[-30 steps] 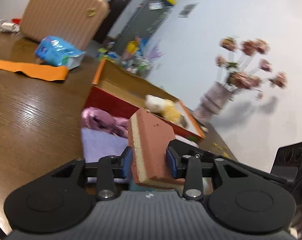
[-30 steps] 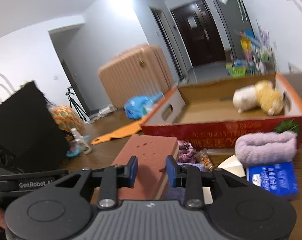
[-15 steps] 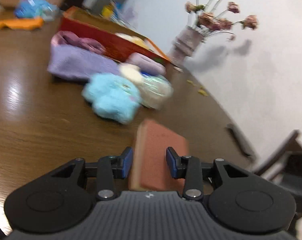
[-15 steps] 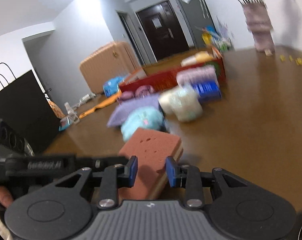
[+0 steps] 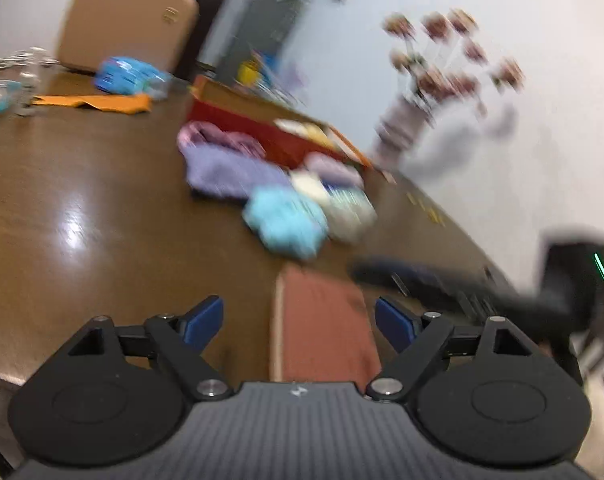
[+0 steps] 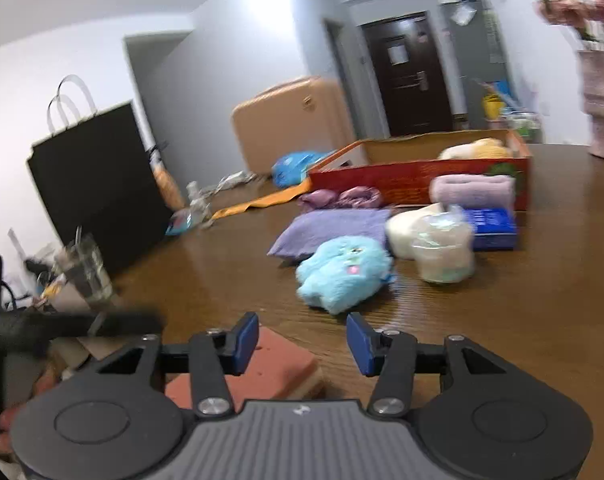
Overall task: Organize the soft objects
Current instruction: 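Carry the sponge with both grippers into the box and release it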
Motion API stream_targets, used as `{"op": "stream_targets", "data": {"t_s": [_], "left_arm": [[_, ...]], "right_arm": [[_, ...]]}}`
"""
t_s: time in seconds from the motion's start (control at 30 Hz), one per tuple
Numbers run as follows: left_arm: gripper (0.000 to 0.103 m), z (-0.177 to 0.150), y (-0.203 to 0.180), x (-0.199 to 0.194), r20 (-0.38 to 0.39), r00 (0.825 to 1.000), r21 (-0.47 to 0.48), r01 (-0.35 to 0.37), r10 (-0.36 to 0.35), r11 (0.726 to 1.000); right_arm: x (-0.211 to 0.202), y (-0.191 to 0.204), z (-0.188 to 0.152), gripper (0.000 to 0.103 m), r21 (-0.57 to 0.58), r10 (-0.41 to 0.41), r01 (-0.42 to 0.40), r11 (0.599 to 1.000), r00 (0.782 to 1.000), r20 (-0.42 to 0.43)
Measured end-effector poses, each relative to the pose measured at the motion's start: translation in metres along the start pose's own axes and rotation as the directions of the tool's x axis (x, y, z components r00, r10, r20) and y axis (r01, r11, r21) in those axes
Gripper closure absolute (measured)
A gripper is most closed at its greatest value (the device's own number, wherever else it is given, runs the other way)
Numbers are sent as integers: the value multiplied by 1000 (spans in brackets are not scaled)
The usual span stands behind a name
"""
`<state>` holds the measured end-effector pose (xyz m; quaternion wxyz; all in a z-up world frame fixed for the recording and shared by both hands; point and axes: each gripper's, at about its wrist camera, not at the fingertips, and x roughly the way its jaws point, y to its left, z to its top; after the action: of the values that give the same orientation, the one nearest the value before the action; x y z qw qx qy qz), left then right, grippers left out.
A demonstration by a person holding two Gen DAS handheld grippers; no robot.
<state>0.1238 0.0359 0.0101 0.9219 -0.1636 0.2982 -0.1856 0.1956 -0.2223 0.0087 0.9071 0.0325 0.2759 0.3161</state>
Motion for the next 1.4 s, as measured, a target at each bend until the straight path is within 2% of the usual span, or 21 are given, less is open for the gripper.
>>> {"op": "stream_targets", "data": {"t_s": [0.07,0.1,0.17,0.23,0.27,0.3,0.4,0.47,0.6,0.7,0.87,0.97,1.0,1.07,1.1,1.2,1.3,1.4], "left_arm": [[19,-10,-1,3,-42,999,47,0,2,999],[24,-14,-1,5,-66,998,62,-4,9,998],[37,-17,2,9,-83,996,60,-26,31,998],[53,-12,8,9,-69,998,24,-11,12,1000],[61,-11,11,8,-56,998,16,-21,21,1000],[64,-6,13,12,-41,998,9,-38,39,999],[65,3,18,26,-3,996,-13,-91,91,996],[64,11,19,34,3,996,-39,-93,93,995],[58,22,22,36,-6,1000,-82,-26,26,996],[55,23,24,36,-18,999,-104,30,-32,994],[55,23,28,45,-44,997,-140,51,-57,989],[61,21,28,54,-87,991,-153,84,-98,985],[68,20,27,56,-85,993,-147,74,-87,986],[72,25,26,58,-93,992,-143,71,-85,987],[72,32,26,59,-85,991,-160,89,-104,983],[72,68,16,59,-23,992,-101,124,-127,987],[72,132,6,64,51,988,-38,148,-146,988],[72,211,2,81,116,983,30,141,-144,990]], "right_arm": [[17,-2,4,54,-5,15,-15,1000,999,-31],[20,-1,1,54,-3,21,-21,1000,999,-42],[24,-1,-3,57,13,27,-26,1000,998,-57],[18,-2,-7,68,37,30,-28,999,998,-47],[13,-3,-8,68,44,17,-15,999,999,-43],[8,-4,-10,68,57,-2,4,998,999,-39],[-7,-8,-18,69,125,-28,32,992,999,-32],[-15,-6,-24,69,155,-50,53,987,998,-24],[-28,-8,-26,69,193,-81,76,978,997,19],[-26,-10,-22,69,210,-81,76,975,997,13],[-19,-9,-26,69,246,-36,37,969,999,-11],[-10,-14,-32,68,304,-26,31,952,999,-21],[-9,-17,-33,68,326,-26,30,945,1000,-15],[-9,-19,-29,71,330,-39,42,943,999,-15],[-10,-18,-22,71,317,-50,49,947,999,-6],[-17,-19,15,71,271,-63,43,962,996,67],[-15,-26,81,71,198,-64,32,980,986,156],[4,-34,158,71,104,-71,51,993,976,204]]}}
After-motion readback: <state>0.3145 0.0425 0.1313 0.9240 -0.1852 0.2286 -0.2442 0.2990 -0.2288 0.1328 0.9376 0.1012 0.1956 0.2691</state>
